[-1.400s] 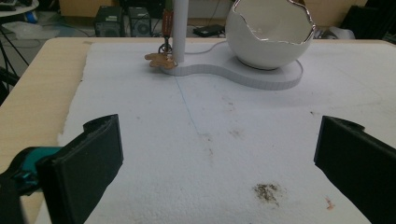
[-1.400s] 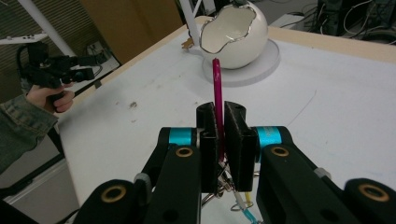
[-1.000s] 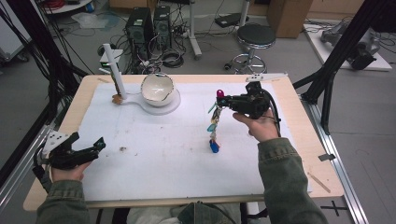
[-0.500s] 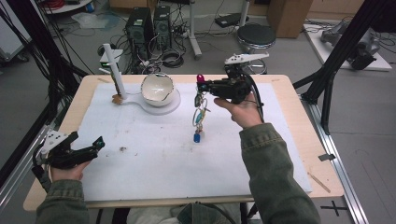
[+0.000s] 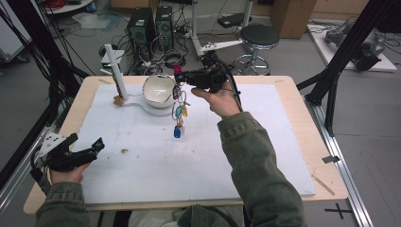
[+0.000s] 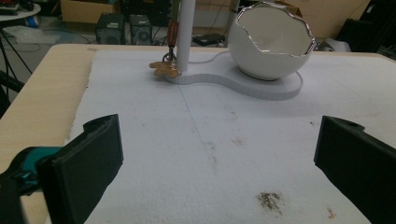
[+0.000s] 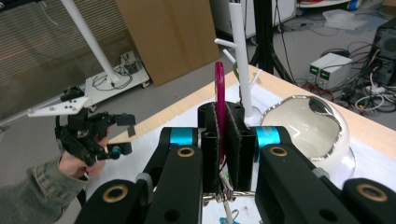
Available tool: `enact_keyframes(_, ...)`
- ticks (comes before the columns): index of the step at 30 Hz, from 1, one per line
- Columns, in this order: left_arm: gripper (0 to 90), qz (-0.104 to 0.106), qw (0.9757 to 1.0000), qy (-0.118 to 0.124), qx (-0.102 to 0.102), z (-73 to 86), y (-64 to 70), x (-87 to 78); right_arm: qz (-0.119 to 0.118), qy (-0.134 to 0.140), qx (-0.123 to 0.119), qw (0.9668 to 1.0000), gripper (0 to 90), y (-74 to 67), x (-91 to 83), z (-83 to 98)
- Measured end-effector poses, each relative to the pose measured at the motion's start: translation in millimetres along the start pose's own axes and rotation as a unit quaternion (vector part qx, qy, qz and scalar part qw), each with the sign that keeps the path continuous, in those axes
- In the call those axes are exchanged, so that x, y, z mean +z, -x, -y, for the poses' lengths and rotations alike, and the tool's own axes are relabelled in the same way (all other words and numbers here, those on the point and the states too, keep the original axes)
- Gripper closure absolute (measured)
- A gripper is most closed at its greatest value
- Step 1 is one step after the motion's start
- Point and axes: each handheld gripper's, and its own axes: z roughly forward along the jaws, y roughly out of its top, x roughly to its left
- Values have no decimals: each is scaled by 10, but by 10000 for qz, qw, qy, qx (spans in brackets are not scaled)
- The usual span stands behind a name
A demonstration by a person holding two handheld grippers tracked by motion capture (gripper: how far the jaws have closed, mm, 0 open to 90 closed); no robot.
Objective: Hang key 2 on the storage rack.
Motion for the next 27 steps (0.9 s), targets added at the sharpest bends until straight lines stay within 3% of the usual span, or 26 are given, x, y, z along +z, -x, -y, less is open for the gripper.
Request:
enact_keyframes(12, 17, 16, 10000, 5, -18, -1, -7, 7, -84, -94, 85, 9999, 850, 15, 236, -111)
enact_keyframes(27, 17, 4, 10000, 37, -34, -3, -18, -1, -156, -164, -108, 9997, 850, -107, 417, -410)
